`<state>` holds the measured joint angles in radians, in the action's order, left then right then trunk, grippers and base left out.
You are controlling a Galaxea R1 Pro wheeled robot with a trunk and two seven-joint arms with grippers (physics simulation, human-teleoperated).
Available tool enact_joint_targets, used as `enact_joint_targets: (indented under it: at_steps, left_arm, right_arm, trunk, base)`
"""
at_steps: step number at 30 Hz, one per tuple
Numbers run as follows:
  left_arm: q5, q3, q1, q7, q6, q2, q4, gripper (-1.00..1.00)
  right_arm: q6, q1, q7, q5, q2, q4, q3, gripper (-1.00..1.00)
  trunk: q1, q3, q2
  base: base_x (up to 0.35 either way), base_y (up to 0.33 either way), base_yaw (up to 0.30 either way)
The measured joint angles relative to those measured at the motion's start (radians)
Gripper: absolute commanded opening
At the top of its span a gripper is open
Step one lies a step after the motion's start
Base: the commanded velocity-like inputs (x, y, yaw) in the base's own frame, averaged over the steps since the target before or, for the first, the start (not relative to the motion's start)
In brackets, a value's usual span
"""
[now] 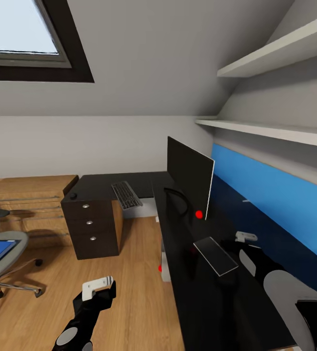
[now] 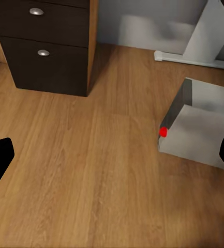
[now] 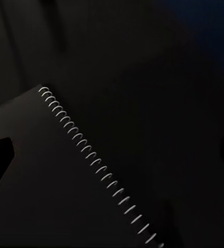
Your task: In the bedroom, organize the workspace by keeping the computer under the desk, ensuring the monitor is on the desk, placing the keyboard on the desk next to the monitor, placing the mouse on the desk next to the keyboard, moving the folder from the swivel chair onto the desk next to the mouse, stacking the notebook on top of the folder with the pen on top of the notebook, and positioning the swivel chair next to the desk.
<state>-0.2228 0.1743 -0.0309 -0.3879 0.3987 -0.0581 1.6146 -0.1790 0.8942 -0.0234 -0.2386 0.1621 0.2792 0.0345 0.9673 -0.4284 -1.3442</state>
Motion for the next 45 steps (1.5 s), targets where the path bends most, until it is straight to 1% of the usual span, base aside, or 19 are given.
enact_joint_targets:
  at_steps: [2, 3, 4, 6, 7, 11, 18, 38, 45]
  left_arm:
    - [0.0, 0.0, 0.0, 0.0, 0.0, 0.0, 0.0, 1.0]
    - [0.0, 0.001, 0.0, 0.0, 0.0, 0.0, 0.001, 1.0]
    - [0.0, 0.002, 0.0, -0.001, 0.0, 0.0, 0.001, 1.0]
    - [0.0, 0.002, 0.0, -0.001, 0.0, -0.001, 0.001, 1.0]
    - [0.0, 0.002, 0.0, -0.001, 0.0, -0.001, 0.001, 1.0]
    - [0.0, 0.001, 0.0, -0.001, -0.002, -0.001, 0.001, 1.0]
    - [0.0, -0.002, 0.0, -0.003, -0.002, -0.001, 0.001, 1.0]
    - [0.0, -0.004, 0.0, -0.003, -0.002, -0.002, 0.001, 1.0]
    - [0.0, -0.004, 0.0, -0.003, -0.001, -0.002, 0.001, 1.0]
  right_arm:
    - [0.005, 0.0, 0.002, 0.015, 0.0, -0.001, 0.0, 1.0]
    - [0.018, 0.0, 0.003, 0.029, -0.001, -0.002, 0.0, 1.0]
    - [0.051, 0.0, 0.003, 0.055, -0.005, -0.003, 0.002, 1.0]
    - [0.072, 0.0, 0.004, 0.076, -0.01, -0.004, 0.002, 1.0]
    - [0.086, 0.0, 0.004, 0.093, -0.013, -0.008, 0.002, 1.0]
    - [0.111, 0.0, 0.003, 0.124, -0.02, -0.039, 0.003, 1.0]
    - [0.116, 0.0, 0.003, 0.131, -0.021, -0.05, 0.005, 1.0]
    - [0.111, 0.0, 0.003, 0.134, -0.021, -0.052, 0.009, 1.0]
    - [0.107, 0.001, 0.001, 0.134, -0.022, -0.025, 0.008, 1.0]
  trunk:
    - [0.008, -0.006, -0.014]
    - [0.012, -0.009, -0.021]
    - [0.015, -0.013, -0.028]
    - [0.023, -0.019, -0.042]
    - [0.027, -0.022, -0.049]
    - [0.042, -0.035, -0.077]
    - [0.069, -0.056, -0.126]
    - [0.146, -0.119, -0.266]
    - [0.172, -0.141, -0.315]
  base:
    - [0.0, 0.0, 0.0]
    - [0.0, 0.0, 0.0]
    - [0.0, 0.0, 0.0]
    - [0.0, 0.0, 0.0]
    - [0.0, 0.0, 0.0]
    - [0.0, 0.0, 0.0]
    - [0.0, 0.0, 0.0]
    - [0.0, 0.0, 0.0]
    - [0.0, 0.0, 0.0]
